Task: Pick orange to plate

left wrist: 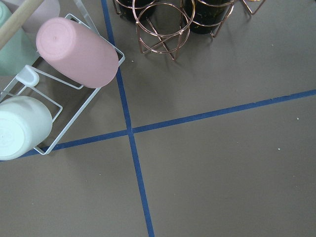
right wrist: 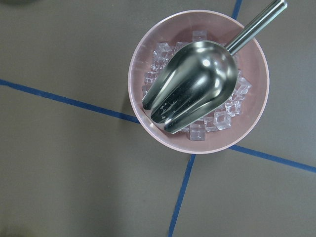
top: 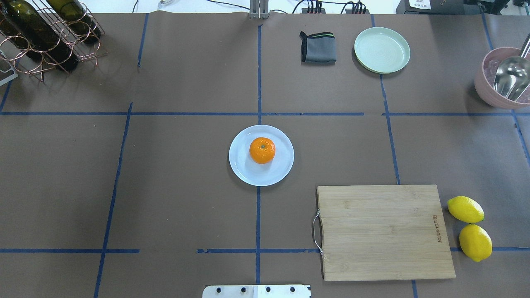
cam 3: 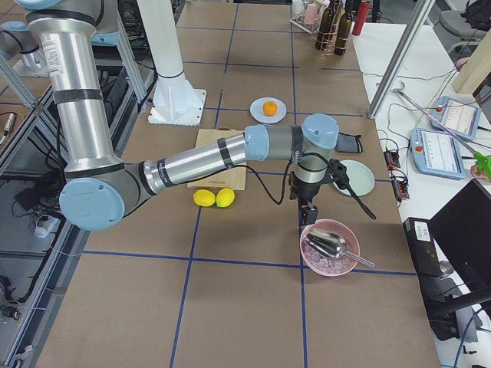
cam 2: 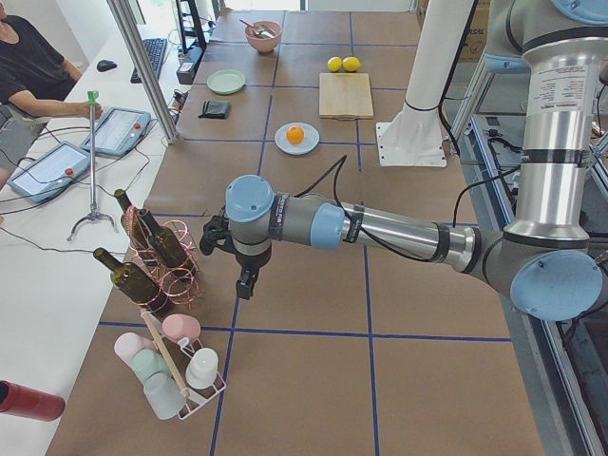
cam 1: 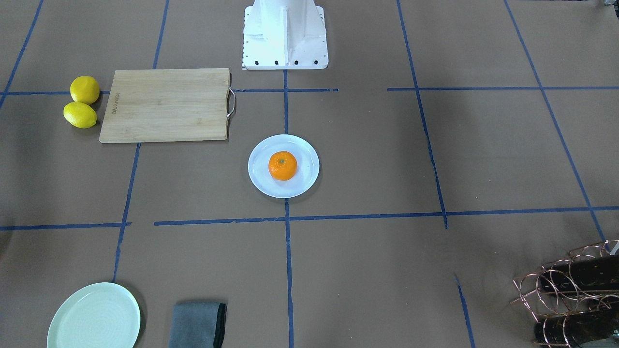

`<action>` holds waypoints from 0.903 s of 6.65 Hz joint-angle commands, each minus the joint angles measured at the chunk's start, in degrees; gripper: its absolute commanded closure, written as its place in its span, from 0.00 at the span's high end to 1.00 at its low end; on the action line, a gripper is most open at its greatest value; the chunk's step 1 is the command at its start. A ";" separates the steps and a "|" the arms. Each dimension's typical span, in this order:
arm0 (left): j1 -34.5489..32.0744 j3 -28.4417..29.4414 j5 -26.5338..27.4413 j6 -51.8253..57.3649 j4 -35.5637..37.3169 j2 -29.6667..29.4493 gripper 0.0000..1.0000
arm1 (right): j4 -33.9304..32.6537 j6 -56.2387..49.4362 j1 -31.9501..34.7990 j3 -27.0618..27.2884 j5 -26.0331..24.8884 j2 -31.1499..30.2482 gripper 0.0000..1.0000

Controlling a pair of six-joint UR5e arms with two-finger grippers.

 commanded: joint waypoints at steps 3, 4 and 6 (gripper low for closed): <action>0.03 -2.19 -0.07 0.57 -0.56 4.57 1.00 | 0.07 0.08 -0.08 -0.49 0.13 -0.88 1.00; 0.11 -1.50 0.01 0.83 -1.00 3.79 1.00 | 0.07 0.07 -0.08 -0.49 0.13 -0.88 1.00; 0.20 0.44 0.45 1.01 -0.13 2.65 1.00 | 0.15 0.08 -0.08 -3.46 5.37 -0.79 1.00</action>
